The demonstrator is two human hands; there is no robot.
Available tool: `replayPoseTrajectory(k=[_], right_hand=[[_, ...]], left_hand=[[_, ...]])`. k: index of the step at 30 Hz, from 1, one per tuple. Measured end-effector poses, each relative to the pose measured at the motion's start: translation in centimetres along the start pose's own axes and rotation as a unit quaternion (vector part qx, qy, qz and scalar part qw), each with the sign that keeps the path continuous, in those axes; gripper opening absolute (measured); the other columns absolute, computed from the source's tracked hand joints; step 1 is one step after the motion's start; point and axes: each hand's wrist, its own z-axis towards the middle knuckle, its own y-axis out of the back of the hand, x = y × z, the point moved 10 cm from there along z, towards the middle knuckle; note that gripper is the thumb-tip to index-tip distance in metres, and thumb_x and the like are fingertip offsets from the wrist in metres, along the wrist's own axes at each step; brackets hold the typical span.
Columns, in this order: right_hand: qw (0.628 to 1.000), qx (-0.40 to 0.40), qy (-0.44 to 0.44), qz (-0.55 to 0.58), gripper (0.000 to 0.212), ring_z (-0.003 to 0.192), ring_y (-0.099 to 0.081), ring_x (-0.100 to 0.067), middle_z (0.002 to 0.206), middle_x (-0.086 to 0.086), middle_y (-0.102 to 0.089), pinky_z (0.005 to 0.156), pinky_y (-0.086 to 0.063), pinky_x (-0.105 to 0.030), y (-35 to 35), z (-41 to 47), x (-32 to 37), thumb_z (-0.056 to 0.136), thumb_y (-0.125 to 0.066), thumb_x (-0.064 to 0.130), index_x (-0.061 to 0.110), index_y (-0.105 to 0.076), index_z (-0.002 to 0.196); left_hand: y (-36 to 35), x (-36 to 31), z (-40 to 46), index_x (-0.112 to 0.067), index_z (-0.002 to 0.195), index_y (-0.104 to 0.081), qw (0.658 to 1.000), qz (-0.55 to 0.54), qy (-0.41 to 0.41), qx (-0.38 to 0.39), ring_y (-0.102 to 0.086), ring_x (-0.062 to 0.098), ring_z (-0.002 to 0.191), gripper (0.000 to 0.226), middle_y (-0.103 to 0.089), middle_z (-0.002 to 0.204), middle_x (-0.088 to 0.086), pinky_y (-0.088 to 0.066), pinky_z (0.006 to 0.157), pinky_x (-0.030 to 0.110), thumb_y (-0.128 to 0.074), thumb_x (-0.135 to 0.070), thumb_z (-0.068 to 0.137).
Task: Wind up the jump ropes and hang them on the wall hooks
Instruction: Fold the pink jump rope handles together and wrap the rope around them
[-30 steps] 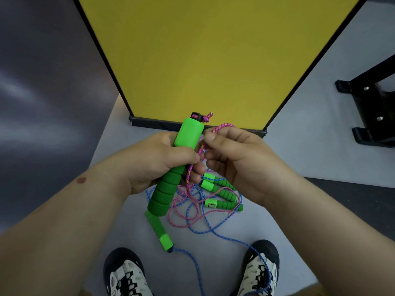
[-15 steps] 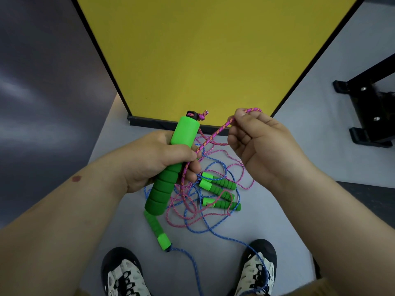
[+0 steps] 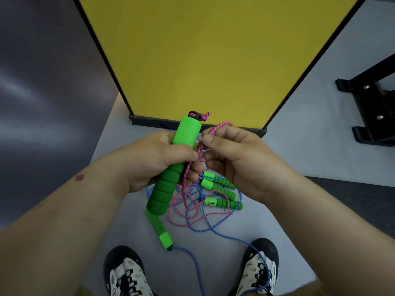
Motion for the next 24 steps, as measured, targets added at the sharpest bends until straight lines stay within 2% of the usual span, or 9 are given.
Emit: replayPoseTrajectory(k=[4,8,11,15,19,24], right_hand=[[0.999,-0.033,0.012,0.019,0.008,0.061,-0.060,-0.010,0.071,-0.002,-0.064,0.061,-0.053,-0.021,0.9,0.2,0.4,0.093,-0.065,0.006,0.011,-0.067,0.087],[0.995,-0.079,0.036,0.046,0.006,0.063,-0.061,-0.011,0.072,-0.003,-0.064,0.063,-0.054,-0.022,2.5,0.4,1.3,0.094,-0.065,0.008,0.010,-0.065,0.088],[0.990,-0.110,0.056,0.073,0.009,0.064,-0.061,-0.012,0.074,-0.004,-0.064,0.065,-0.054,-0.023,3.7,0.5,2.3,0.094,-0.066,0.008,0.012,-0.067,0.086],[0.984,-0.133,0.064,0.099,0.005,0.065,-0.061,-0.011,0.077,-0.003,-0.065,0.065,-0.054,-0.023,4.8,0.5,2.6,0.094,-0.067,0.009,0.011,-0.065,0.090],[0.989,-0.105,0.041,0.094,0.005,0.063,-0.061,-0.011,0.073,-0.002,-0.063,0.064,-0.054,-0.023,3.9,0.5,1.9,0.094,-0.067,0.014,0.012,-0.064,0.092],[0.999,-0.026,0.024,0.026,0.003,0.062,-0.060,-0.011,0.073,-0.003,-0.061,0.063,-0.052,-0.023,1.1,0.2,0.7,0.094,-0.066,0.011,0.010,-0.064,0.092]], left_hand=[[-0.1,0.0,0.0,-0.004,0.094,-0.062,1.000,-0.011,0.002,0.009,-0.068,0.017,0.062,0.004,-0.072,0.072,0.007,-0.059,0.066,0.031,-0.065,-0.004,0.091],[-0.1,0.1,0.0,-0.003,0.095,-0.061,1.000,-0.012,0.001,0.010,-0.068,0.018,0.062,0.011,-0.072,0.073,0.009,-0.059,0.065,0.032,-0.068,-0.006,0.087],[-0.2,0.1,0.0,-0.003,0.096,-0.062,1.000,-0.017,0.000,0.017,-0.070,0.019,0.064,0.024,-0.073,0.075,0.009,-0.060,0.063,0.032,-0.066,-0.016,0.076],[-0.1,-0.1,0.1,-0.003,0.097,-0.062,1.000,-0.015,-0.010,0.016,-0.071,0.019,0.066,0.019,-0.074,0.077,0.010,-0.059,0.063,0.030,-0.068,-0.011,0.081],[-0.2,0.0,0.0,-0.004,0.095,-0.062,1.000,-0.016,-0.008,0.014,-0.071,0.020,0.066,0.023,-0.074,0.077,0.010,-0.059,0.061,0.030,-0.066,-0.015,0.075],[-0.1,0.0,0.1,-0.006,0.093,-0.062,1.000,-0.018,-0.006,0.004,-0.071,0.019,0.066,0.005,-0.074,0.077,0.010,-0.060,0.062,0.030,-0.065,-0.005,0.090]])
